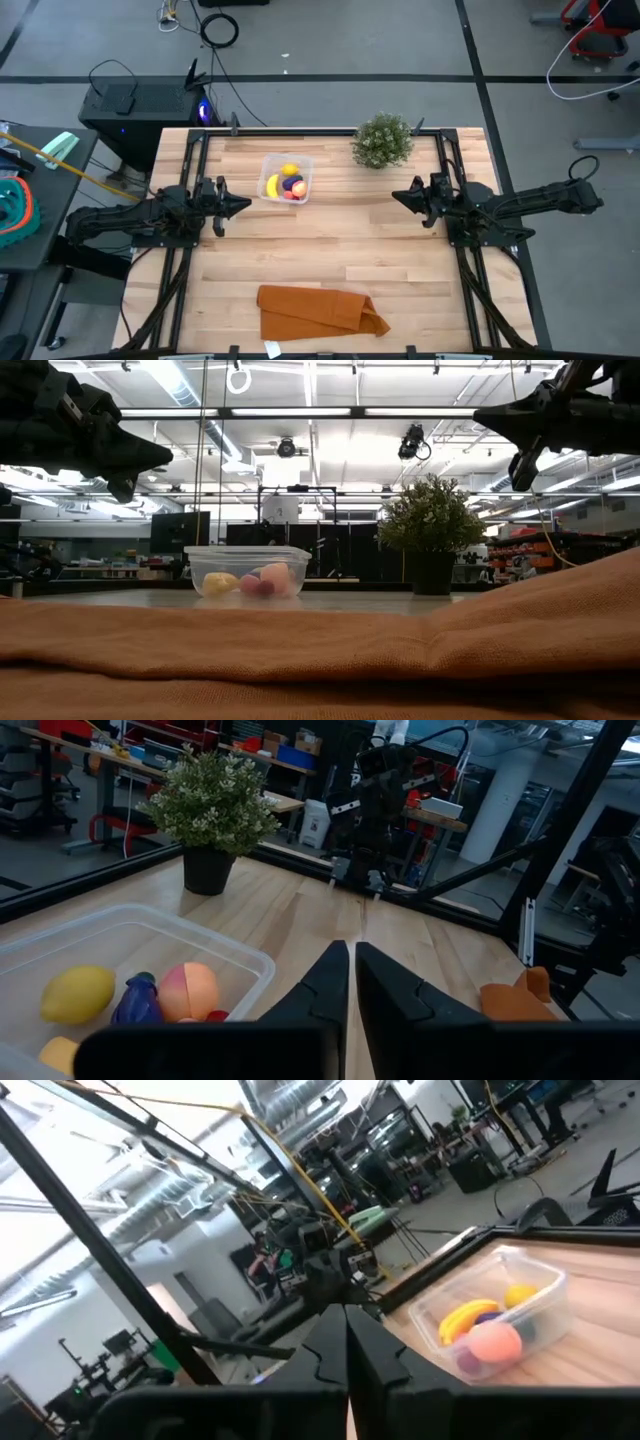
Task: Pick and placing Produce into tupperware
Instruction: Return to Home Position
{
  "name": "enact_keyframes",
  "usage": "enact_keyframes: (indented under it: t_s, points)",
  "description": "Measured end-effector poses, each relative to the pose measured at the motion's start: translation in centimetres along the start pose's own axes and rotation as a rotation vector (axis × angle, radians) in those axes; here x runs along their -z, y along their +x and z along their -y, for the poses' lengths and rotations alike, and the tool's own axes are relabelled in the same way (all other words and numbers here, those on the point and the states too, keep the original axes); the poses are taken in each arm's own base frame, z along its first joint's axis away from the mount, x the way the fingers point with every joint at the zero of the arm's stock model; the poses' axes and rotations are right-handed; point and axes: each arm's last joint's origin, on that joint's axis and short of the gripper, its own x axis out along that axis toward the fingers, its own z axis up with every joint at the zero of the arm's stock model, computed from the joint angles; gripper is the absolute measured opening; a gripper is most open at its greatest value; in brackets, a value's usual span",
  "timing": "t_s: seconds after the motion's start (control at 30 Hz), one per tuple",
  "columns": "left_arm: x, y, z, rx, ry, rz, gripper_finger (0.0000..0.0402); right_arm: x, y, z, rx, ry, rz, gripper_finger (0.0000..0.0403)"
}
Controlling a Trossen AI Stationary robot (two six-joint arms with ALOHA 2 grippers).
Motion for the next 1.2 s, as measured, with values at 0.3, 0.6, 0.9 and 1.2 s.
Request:
enact_keyframes:
  t_s: [0.3,0.6,0.9,1.2]
  points:
    - [0.0,0.0,0.0,0.0,0.0,0.0,0.0032,-1.8,-0.9,-1.1,-0.105,-0.003,0.157,0.0]
    - [0.0,0.0,0.0,0.0,0.0,0.0,0.004,-4.2,-3.3,-2.1,-0.225,-0.031,0.38,0.0]
    - [0.0,0.0,0.0,0.0,0.0,0.0,0.0028,-4.1,-3.9,-2.0,-0.22,-0.056,0.365,0.0]
    - [0.0,0.0,0.0,0.0,0.0,0.0,0.0038,-3.2,-3.5,-1.6,-0.184,-0.208,0.252,0.0]
